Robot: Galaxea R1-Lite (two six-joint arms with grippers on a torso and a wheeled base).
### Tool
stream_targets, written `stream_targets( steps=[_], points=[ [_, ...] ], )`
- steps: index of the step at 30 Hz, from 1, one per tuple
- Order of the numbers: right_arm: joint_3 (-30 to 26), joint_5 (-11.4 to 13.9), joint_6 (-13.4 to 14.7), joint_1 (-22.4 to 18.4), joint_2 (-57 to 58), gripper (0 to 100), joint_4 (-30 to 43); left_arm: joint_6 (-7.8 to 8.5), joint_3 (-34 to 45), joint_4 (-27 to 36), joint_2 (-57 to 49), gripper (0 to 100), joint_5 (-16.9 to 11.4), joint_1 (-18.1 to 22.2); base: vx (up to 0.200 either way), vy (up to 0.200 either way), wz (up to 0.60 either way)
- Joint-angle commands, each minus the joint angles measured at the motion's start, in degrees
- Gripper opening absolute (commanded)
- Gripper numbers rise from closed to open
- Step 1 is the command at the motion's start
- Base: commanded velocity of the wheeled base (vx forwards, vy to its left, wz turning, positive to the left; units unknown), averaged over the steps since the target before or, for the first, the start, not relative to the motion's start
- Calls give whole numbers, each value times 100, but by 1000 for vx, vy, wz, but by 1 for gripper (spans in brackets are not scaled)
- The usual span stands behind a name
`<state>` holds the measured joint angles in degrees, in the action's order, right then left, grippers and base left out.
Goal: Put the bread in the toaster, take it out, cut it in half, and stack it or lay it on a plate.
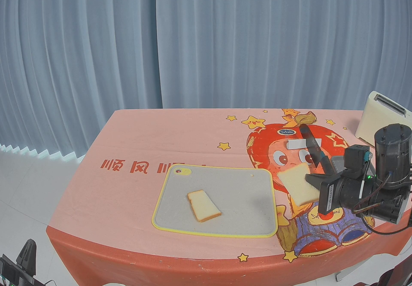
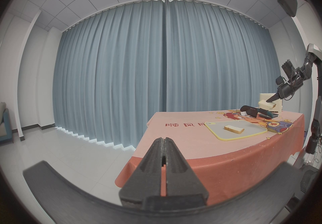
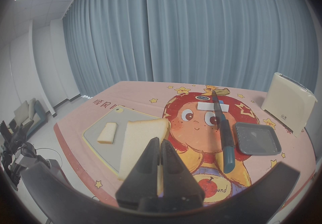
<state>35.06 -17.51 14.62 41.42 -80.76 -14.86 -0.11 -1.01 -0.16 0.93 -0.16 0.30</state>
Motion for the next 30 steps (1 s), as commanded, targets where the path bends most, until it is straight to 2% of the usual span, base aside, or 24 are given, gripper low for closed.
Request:
stream_targets(
  steps=[1,6,30],
  points=[
    [36,2,6,68,61,0,-8,2,101,-2,-31,0,-2,5,0,0,0],
    [36,-7,6,59,52,0,-8,-24,101,-2,-31,0,33,5,0,0,0],
    [45,-60,-11,32,52,0,-8,-33,101,-2,-31,0,33,5,0,-200,0]
  ],
)
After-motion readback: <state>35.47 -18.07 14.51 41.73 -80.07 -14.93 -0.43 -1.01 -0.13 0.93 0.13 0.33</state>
